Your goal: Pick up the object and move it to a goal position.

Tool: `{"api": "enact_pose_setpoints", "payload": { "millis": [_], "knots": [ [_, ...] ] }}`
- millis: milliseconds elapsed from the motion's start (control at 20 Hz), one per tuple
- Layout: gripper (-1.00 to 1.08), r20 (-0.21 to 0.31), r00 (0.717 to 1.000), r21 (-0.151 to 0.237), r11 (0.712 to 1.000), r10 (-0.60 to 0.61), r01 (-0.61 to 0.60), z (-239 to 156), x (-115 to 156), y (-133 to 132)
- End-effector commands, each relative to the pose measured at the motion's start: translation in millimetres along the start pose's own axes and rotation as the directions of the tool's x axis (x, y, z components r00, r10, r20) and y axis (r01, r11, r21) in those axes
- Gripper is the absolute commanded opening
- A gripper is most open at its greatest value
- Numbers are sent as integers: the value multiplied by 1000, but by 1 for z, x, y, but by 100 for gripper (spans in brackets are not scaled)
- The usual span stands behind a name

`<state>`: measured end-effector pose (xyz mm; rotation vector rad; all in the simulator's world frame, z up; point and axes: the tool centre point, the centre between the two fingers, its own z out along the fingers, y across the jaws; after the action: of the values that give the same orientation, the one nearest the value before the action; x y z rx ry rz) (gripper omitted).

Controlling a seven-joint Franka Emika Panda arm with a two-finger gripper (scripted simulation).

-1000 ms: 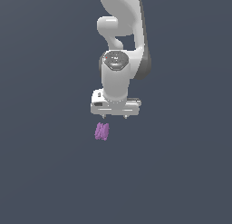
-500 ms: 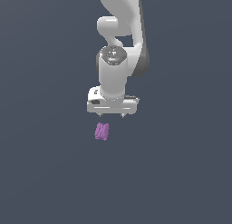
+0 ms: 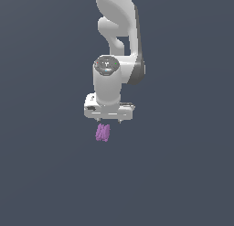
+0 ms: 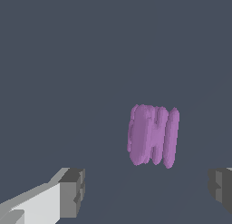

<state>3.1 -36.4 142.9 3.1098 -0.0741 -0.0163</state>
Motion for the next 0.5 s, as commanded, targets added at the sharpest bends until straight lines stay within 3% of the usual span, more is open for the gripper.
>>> {"api": "enact_pose_setpoints", "payload": {
  "millis": [0, 450],
  "knots": [
    [100, -1, 1000, 10, 999, 31, -31, 16, 2, 10],
    [100, -6, 994, 31, 994, 108, -107, 53, 7, 35]
  ]
}}
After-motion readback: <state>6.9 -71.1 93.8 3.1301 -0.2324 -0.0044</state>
